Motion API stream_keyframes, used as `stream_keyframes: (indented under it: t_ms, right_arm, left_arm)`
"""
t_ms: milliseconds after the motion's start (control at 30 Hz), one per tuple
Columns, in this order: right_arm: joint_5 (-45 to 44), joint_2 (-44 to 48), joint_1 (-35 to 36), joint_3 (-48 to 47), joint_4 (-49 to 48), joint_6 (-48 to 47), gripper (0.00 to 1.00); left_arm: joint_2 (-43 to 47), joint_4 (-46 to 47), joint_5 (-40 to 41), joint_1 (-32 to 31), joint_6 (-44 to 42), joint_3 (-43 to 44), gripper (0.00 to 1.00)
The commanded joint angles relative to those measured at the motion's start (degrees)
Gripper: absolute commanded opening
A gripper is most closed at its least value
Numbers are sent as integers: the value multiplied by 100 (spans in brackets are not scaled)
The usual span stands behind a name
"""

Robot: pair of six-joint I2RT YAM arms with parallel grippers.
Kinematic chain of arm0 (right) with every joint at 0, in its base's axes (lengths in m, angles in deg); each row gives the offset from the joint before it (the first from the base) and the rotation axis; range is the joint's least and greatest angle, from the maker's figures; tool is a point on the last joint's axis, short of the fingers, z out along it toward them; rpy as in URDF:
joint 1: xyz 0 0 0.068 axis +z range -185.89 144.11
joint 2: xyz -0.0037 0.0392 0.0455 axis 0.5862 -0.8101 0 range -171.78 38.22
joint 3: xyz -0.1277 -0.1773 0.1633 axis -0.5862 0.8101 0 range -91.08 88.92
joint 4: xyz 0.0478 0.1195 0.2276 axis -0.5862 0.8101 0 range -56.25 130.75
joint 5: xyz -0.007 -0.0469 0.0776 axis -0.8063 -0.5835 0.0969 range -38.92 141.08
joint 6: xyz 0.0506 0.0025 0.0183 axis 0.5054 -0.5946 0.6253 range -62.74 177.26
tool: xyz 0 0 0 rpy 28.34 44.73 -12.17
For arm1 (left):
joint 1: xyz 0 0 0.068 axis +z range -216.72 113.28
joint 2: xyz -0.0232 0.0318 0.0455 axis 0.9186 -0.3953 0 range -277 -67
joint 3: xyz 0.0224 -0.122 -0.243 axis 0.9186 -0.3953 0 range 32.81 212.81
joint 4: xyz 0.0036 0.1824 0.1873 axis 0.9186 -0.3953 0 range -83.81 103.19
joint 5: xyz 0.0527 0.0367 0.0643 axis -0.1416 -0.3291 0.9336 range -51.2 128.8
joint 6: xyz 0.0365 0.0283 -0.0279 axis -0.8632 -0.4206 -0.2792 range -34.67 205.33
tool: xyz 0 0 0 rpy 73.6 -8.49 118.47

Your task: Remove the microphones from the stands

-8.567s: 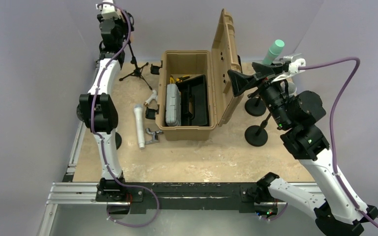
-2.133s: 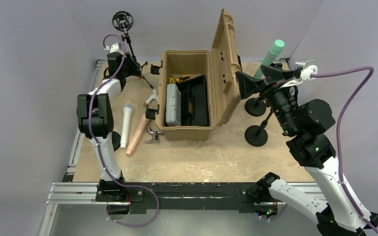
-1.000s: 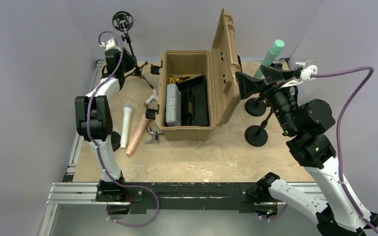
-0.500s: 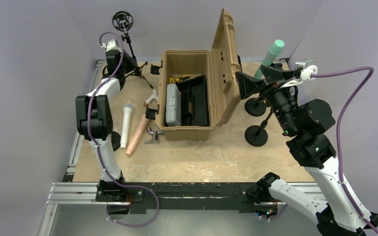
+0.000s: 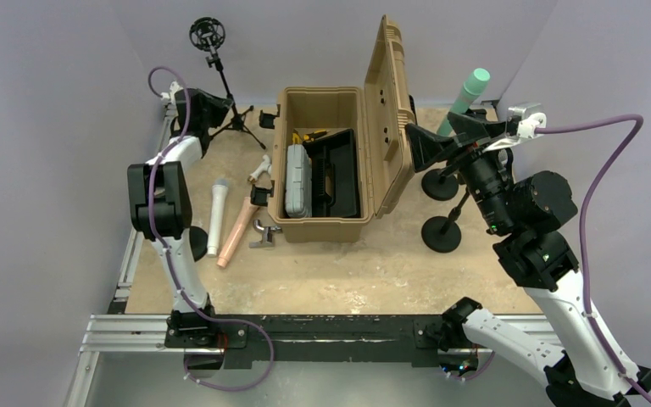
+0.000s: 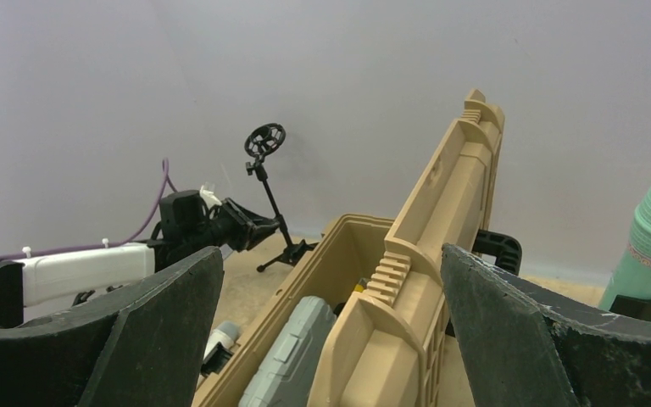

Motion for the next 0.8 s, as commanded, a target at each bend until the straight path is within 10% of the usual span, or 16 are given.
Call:
stream_keyframes:
  t_ms: [0,767]
  right_arm:
    - [106,49,24,-29,-217,-37,99]
    - [125,20,21,19,-300,-114,99]
  left_arm:
    - [-24,999,-95,173,2080,-219,0]
    - [-792,3036,55,191,5568,-1057,0]
